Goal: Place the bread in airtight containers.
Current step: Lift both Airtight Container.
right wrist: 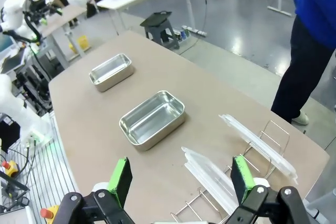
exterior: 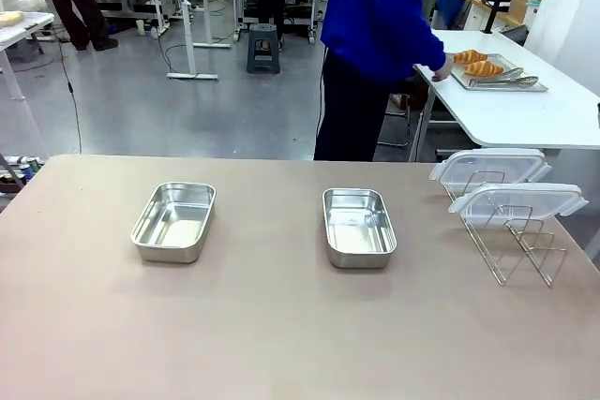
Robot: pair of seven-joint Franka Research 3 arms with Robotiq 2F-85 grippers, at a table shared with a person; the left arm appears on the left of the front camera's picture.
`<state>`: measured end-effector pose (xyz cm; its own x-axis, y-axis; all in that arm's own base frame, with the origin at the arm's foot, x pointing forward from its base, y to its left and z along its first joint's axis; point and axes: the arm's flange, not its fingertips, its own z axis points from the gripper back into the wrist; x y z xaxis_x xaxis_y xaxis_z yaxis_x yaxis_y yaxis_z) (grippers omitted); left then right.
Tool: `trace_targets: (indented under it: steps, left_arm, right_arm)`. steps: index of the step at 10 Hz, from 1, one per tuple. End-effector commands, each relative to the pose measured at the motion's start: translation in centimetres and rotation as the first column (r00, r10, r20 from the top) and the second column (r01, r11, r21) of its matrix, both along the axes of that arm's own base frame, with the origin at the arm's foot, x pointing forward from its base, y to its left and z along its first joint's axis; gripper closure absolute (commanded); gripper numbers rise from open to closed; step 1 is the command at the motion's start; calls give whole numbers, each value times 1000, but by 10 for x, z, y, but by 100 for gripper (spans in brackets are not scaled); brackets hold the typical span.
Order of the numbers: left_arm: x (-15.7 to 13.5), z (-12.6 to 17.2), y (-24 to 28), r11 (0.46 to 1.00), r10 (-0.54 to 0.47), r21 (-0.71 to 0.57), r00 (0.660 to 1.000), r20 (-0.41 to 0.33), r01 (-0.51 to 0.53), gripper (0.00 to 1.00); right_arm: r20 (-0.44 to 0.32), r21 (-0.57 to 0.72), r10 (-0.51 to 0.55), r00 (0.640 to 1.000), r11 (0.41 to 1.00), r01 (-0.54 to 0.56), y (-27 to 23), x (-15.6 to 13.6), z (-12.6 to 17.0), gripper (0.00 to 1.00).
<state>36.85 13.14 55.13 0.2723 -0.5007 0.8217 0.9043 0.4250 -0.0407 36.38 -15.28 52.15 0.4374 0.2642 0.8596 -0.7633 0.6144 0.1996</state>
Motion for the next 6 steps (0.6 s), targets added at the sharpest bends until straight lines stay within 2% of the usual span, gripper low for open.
trace_targets:
  steps: [1,6]
  left_arm:
    - [1,0,0,1000,-24,0,1000,20,24,0]
    - [1,0,0,1000,-24,0,1000,20,24,0]
  right_arm:
    - [37,4,14,999,1000,-14,-3,3,3,0]
    - [37,4,14,999,1000,-14,-3,3,3,0]
